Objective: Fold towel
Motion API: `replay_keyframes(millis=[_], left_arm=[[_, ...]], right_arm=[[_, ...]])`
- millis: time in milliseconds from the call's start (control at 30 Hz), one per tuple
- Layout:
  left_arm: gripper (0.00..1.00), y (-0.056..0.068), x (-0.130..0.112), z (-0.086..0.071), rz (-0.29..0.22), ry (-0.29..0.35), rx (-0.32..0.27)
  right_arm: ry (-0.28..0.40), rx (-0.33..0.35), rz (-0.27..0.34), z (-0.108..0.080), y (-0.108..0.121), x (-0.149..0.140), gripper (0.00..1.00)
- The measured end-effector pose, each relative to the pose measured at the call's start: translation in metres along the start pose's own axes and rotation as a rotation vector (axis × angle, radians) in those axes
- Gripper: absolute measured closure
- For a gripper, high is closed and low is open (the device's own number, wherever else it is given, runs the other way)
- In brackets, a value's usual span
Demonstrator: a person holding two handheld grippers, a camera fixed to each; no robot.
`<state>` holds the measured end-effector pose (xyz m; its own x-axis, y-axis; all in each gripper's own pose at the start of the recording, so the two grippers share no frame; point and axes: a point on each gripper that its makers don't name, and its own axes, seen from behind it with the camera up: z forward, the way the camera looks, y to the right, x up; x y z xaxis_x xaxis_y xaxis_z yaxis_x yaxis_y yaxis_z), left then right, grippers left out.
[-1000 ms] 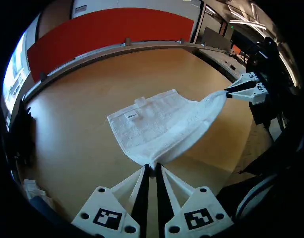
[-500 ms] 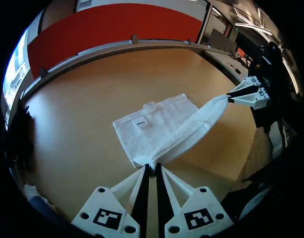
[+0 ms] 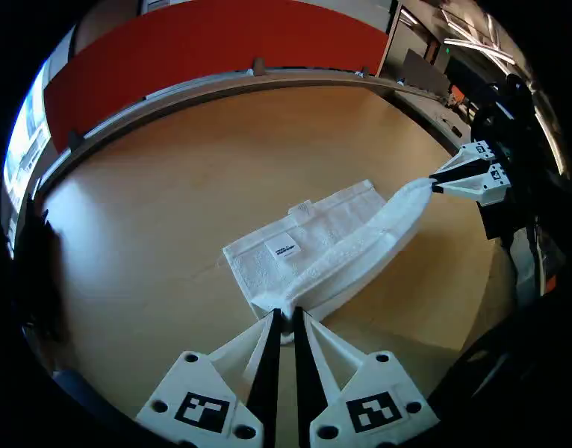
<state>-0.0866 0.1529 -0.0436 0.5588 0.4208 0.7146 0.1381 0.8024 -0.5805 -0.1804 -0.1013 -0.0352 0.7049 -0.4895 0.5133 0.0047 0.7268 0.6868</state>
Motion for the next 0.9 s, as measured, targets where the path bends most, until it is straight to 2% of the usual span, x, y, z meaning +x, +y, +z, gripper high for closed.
replay_keyframes(millis=[467,700,900], left_arm=[[0.87,-0.012,-0.008,0.034,0.003,-0.034,0.022],[0.83,-0.022,-0.009,0.054,-0.028,-0.045,0.05],[0.78,-0.027,-0.007,0.063,-0.045,-0.046,0.067]], right_arm=[[-0.059,0.007,0.031,0.029,0.007,-0.023,0.89],[-0.079,-0.004,0.072,0.049,0.015,-0.034,0.9],[-0.083,-0.014,0.082,0.057,0.02,-0.035,0.9]])
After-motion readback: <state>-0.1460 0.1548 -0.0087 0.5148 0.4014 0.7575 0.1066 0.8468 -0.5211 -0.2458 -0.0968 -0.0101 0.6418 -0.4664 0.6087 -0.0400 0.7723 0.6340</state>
